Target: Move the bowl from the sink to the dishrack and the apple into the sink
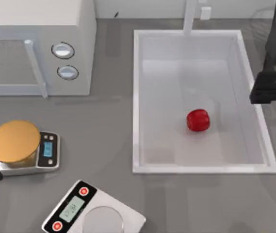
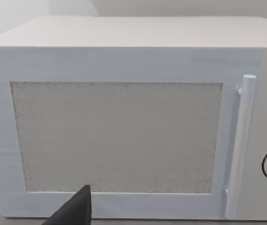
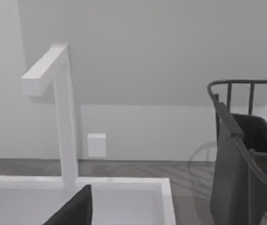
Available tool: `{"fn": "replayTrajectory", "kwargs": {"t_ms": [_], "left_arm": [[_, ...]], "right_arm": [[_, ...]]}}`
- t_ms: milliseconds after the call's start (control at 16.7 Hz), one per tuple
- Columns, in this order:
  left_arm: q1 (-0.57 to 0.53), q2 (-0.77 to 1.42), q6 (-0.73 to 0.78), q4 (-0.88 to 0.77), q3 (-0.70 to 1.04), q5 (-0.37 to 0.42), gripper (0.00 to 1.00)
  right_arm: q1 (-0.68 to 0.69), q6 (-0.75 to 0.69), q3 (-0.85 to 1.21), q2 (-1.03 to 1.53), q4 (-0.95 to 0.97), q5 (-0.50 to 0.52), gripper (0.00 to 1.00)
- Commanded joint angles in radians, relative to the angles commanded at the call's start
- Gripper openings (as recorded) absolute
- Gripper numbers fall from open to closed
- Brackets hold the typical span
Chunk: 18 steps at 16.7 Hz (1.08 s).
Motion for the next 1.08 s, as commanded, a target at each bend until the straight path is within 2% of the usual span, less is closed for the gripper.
{"fn": "replayTrajectory", "kwargs": {"t_ms": [300, 540, 840, 1080], "left_arm": [[0.0, 0.0, 0.0, 0.0, 0.0, 0.0, 1.0], [0.0, 0.0, 0.0, 0.0, 0.0, 0.0, 1.0], [0.0, 0.0, 0.0, 0.0, 0.0, 0.0, 1.0], [0.0, 0.0, 0.0, 0.0, 0.0, 0.0, 1.0]], "right_arm": [[-0.123, -0.005, -0.112, -0.635, -0.391, -0.126, 1.0], [-0.233, -0.007, -0.214, -1.025, -0.684, -0.241, 1.0], [-0.358, -0.01, -0.332, -1.293, -0.922, -0.375, 1.0], [-0.379, -0.01, -0.351, -1.328, -0.953, -0.397, 1.0]]}}
